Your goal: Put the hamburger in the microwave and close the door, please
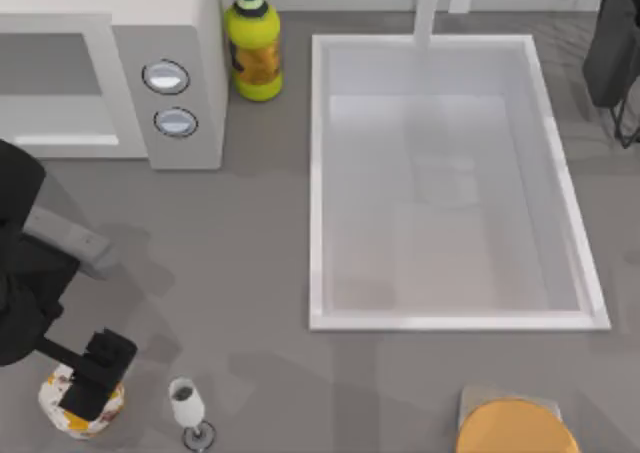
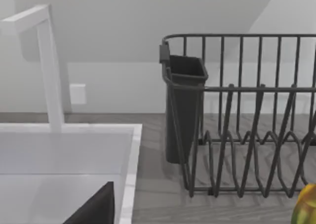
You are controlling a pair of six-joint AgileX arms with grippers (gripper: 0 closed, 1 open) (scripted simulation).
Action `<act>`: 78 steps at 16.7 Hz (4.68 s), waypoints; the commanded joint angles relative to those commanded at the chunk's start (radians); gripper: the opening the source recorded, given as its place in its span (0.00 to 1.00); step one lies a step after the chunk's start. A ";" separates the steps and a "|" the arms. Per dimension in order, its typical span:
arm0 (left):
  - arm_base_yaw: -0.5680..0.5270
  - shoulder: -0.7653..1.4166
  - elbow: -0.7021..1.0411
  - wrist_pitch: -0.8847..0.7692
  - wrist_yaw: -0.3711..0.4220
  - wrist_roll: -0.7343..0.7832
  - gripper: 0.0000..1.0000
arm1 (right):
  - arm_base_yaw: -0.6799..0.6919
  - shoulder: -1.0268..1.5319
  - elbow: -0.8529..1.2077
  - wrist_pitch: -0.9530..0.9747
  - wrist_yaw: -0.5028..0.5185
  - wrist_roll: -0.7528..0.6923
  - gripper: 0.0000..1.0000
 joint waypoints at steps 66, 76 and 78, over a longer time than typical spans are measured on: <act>-0.033 0.148 0.252 -0.319 -0.007 0.049 0.00 | 0.000 0.000 0.000 0.000 0.000 0.000 1.00; -0.002 0.238 0.250 -0.158 0.018 0.048 0.00 | 0.000 0.000 0.000 0.000 0.000 0.000 1.00; 0.024 0.300 0.255 -0.020 0.040 0.040 0.00 | 0.000 0.000 0.000 0.000 0.000 0.000 1.00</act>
